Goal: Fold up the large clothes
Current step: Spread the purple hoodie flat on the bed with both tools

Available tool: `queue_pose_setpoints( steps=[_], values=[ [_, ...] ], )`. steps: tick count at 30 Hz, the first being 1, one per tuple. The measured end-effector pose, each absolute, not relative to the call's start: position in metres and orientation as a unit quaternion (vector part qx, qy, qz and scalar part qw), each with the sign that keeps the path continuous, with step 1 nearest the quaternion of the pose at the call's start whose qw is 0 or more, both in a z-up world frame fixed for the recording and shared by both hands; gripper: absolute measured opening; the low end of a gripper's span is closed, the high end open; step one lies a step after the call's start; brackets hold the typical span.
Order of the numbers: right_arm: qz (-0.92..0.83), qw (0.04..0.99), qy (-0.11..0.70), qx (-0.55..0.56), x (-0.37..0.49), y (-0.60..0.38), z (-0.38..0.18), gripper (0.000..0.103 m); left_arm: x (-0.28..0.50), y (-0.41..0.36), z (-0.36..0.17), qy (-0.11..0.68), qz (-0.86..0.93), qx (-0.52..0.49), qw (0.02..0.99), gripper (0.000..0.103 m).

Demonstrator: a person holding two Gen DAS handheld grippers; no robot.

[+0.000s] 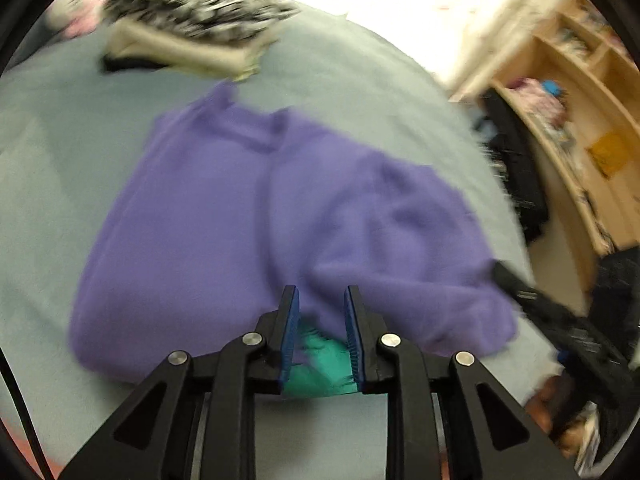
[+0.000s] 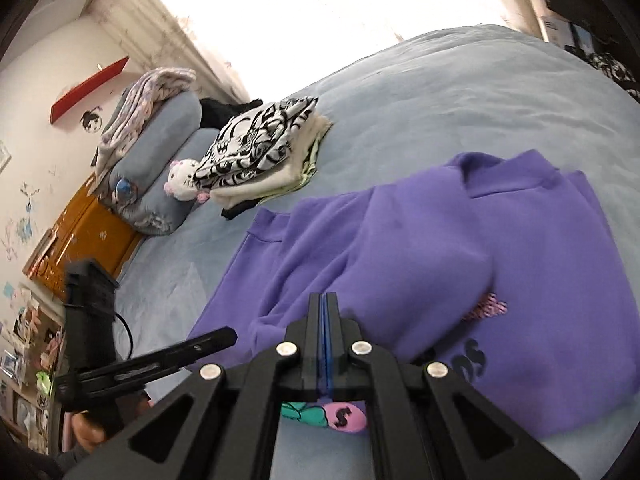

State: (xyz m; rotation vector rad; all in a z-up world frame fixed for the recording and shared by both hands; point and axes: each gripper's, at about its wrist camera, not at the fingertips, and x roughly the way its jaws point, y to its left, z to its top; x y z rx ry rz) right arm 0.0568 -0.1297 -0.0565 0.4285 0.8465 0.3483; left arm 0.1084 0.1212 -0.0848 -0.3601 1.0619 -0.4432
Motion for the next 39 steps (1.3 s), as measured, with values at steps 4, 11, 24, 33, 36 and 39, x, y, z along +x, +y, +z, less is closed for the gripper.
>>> queue_pose_setpoints(
  steps=[4, 11, 24, 33, 36, 39],
  values=[
    [0.154, 0.874, 0.419, 0.193, 0.074, -0.123, -0.07, 0.001, 0.111, 0.085, -0.078, 0.479, -0.267, -0.131, 0.826, 0.022],
    [0.095, 0.869, 0.463, 0.147, 0.085, -0.132, -0.112, 0.0, 0.138, 0.05, -0.128, 0.522, -0.25, -0.094, 0.81, 0.023],
    [0.09, 0.877, 0.458, 0.112, 0.065, -0.133, -0.132, 0.0, 0.127, 0.04, -0.139, 0.504, -0.249, -0.072, 0.824, 0.023],
    [0.093, 0.882, 0.455, 0.082, 0.068, -0.121, -0.106, 0.001, 0.123, 0.052, -0.123, 0.487, -0.264, -0.102, 0.826, 0.024],
    [0.113, 0.89, 0.433, 0.083, 0.074, -0.114, -0.086, 0.001, 0.129, 0.059, -0.103, 0.458, -0.271, -0.119, 0.838, 0.035],
    [0.119, 0.891, 0.428, 0.087, 0.095, -0.108, -0.081, 0.001, 0.147, 0.065, -0.097, 0.441, -0.243, -0.126, 0.855, 0.046]
  ],
)
